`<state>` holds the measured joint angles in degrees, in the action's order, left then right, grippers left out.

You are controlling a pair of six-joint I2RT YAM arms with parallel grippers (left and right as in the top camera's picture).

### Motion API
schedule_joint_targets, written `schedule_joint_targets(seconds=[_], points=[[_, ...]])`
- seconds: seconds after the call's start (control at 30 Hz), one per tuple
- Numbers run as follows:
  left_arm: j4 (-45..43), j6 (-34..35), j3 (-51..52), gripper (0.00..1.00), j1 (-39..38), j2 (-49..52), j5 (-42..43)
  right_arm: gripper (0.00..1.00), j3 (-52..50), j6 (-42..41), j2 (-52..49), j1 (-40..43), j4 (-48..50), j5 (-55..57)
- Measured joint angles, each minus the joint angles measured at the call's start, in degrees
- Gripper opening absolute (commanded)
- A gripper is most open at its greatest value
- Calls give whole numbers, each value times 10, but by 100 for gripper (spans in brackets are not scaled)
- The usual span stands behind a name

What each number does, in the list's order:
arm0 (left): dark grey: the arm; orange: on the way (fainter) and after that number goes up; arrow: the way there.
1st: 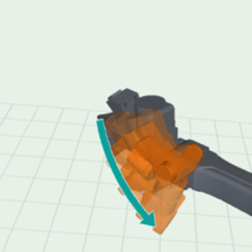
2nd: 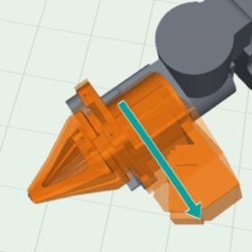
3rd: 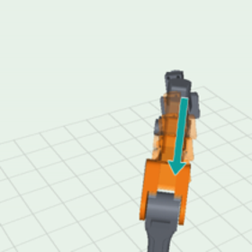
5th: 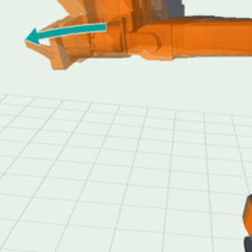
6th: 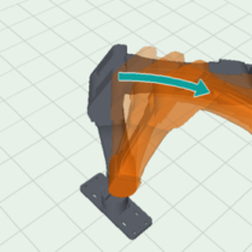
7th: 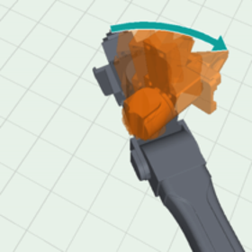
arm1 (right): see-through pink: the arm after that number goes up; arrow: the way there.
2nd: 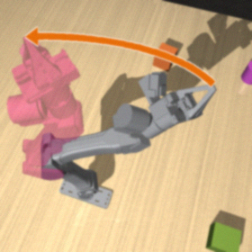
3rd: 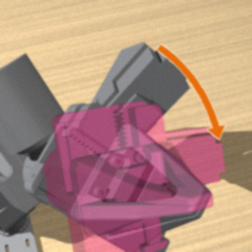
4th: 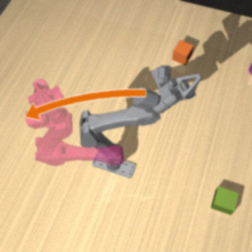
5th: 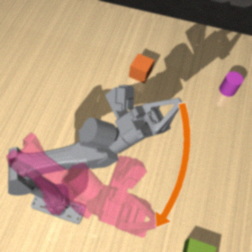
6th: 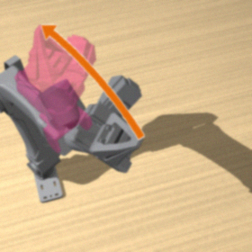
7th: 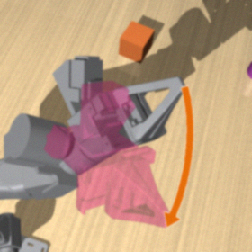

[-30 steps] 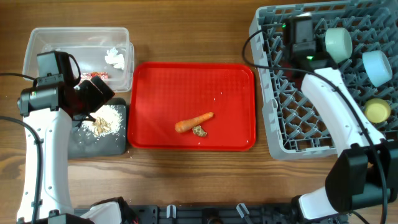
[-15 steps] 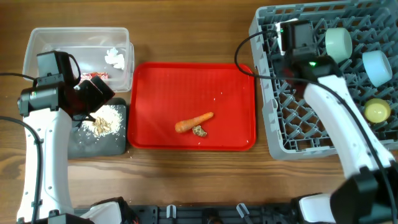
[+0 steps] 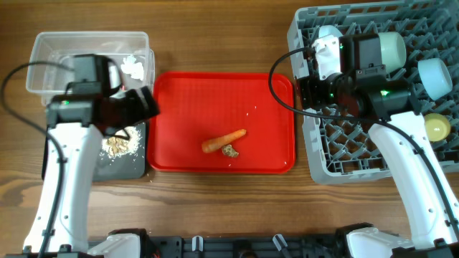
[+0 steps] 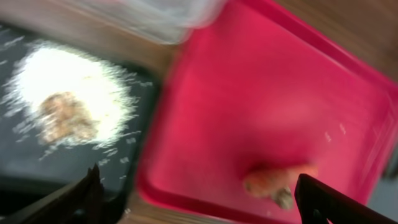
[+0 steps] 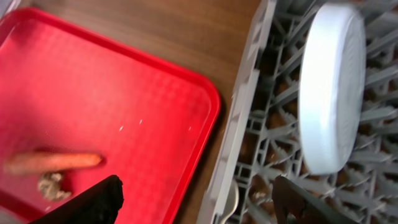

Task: Sort waste into correct bins and load items into the dishwasher rack
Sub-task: 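Reach the left gripper to the carrot on the red tray and grasp it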

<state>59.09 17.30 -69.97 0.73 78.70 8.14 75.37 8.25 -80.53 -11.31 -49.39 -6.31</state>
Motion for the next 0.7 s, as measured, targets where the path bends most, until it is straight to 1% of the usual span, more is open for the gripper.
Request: schedule_joint_targets(seconds=[0.2,0.3,0.4,0.53,0.7], points=[[-59,-71,0,100,-130,31,9,81,0,-16,0,0,-20,-9],[-82,-108,0,100,-193,67,10,82,0,-20,0,0,-21,-10],[-86,-144,0,100,-247,113,10,82,0,-20,0,0,-21,-12],[-90,-172,0,99,-293,170,1,82,0,-21,0,0,-21,-12],[-91,-186,0,98,-321,242,-18,83,0,-22,0,0,-23,-12]])
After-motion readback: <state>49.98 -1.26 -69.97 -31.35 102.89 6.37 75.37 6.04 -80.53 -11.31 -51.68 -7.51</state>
